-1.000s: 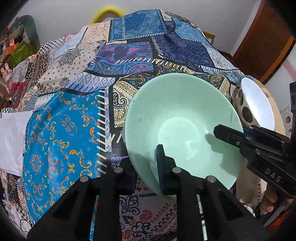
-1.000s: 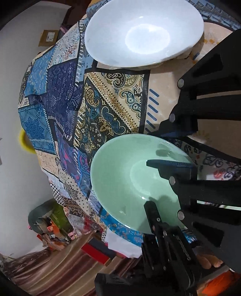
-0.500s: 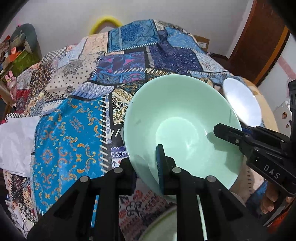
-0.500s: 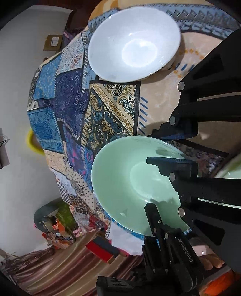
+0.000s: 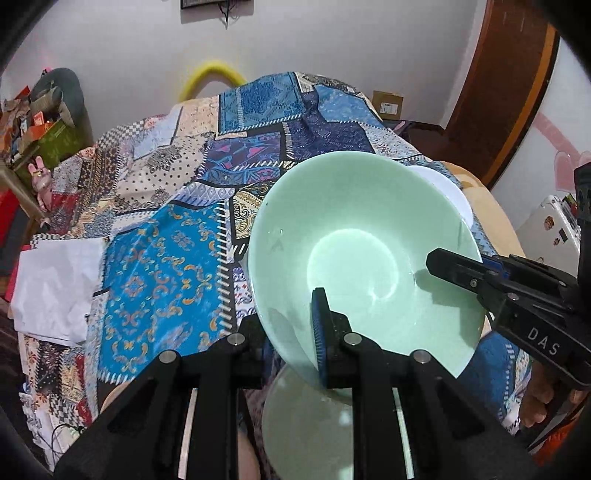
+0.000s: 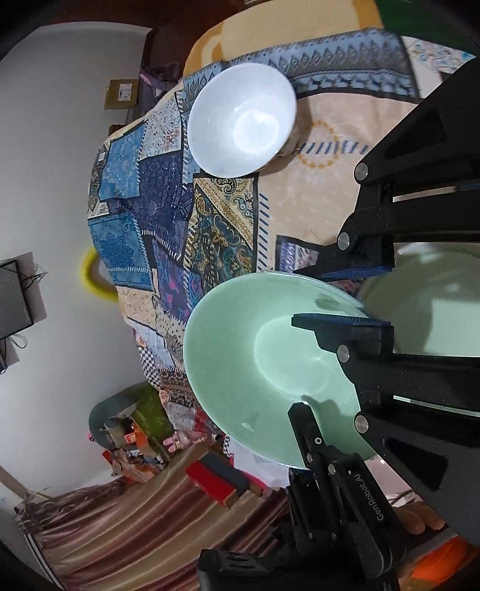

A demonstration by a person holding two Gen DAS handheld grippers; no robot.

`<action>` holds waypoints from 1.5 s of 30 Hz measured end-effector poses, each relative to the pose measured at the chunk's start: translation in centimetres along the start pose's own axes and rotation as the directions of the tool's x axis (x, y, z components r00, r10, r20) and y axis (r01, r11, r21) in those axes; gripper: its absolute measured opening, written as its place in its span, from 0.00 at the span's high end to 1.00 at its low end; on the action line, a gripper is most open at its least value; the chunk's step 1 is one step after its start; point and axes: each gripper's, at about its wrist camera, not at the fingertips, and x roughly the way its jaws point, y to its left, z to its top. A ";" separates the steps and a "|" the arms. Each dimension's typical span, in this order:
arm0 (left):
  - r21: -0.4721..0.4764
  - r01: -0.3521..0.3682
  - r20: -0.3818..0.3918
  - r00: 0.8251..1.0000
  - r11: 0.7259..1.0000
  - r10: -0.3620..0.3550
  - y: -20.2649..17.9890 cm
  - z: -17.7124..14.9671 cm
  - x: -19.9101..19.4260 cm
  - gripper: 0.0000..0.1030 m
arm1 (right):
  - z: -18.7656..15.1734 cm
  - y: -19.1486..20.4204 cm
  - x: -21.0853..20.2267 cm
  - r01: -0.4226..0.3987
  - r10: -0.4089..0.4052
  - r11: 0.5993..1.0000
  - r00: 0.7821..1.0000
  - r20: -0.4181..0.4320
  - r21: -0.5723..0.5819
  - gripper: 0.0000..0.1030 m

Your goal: Organize plates and bowls

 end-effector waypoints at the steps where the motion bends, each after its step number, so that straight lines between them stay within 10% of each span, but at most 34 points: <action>1: 0.001 -0.002 0.004 1.000 1.000 0.002 0.0 -0.3 -0.5 0.82 | -0.2 0.3 -0.3 0.000 0.000 1.000 1.000 0.004 -0.003 0.85; 26: -0.160 -0.039 0.004 0.999 0.986 0.040 7.7 -10.2 -7.8 0.82 | -5.2 9.8 -0.6 -0.091 0.090 0.993 0.996 -0.019 -0.073 0.85; 45: -0.288 -0.055 -0.121 0.992 0.956 0.021 14.7 -15.9 -4.3 0.82 | -9.0 14.0 6.6 -0.148 0.127 0.984 0.972 -0.198 -0.097 0.85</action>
